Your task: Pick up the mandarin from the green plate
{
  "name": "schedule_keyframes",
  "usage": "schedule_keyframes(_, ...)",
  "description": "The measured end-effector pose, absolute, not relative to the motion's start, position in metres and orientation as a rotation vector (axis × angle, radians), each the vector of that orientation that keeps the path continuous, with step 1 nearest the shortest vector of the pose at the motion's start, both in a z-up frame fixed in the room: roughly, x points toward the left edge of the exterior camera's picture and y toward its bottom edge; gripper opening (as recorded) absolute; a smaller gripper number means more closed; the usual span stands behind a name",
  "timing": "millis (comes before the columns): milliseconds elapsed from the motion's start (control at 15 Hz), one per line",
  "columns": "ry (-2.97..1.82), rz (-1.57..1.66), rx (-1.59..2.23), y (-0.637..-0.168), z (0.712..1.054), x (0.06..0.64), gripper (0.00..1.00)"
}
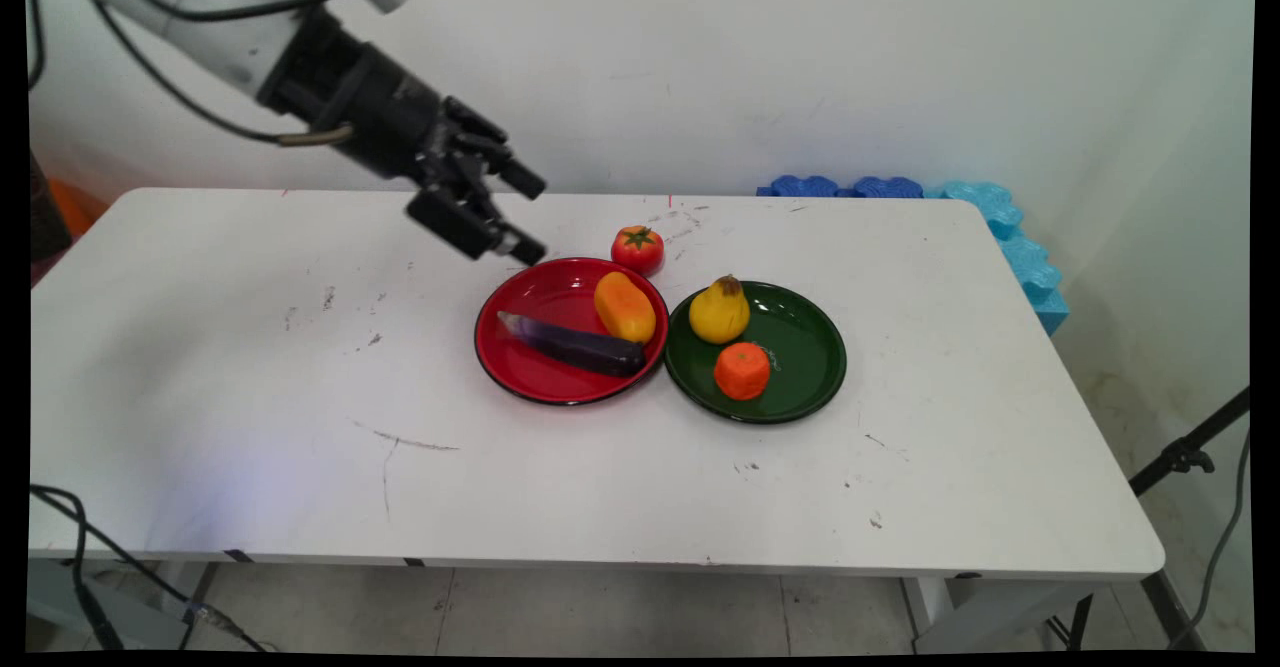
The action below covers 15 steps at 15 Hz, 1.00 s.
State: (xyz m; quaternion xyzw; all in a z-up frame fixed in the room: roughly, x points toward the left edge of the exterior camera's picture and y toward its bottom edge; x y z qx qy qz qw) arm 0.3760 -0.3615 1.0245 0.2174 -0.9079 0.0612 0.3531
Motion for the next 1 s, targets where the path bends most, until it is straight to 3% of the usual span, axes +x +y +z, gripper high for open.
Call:
schedule_keyframes(533, -2.410, 0.186, 0.595, -0.415, 1.029, 0.303, 1.00)
schedule_keyframes(1000, -2.568, 0.168, 0.487, -0.447, 0.992, 0.241, 1.00)
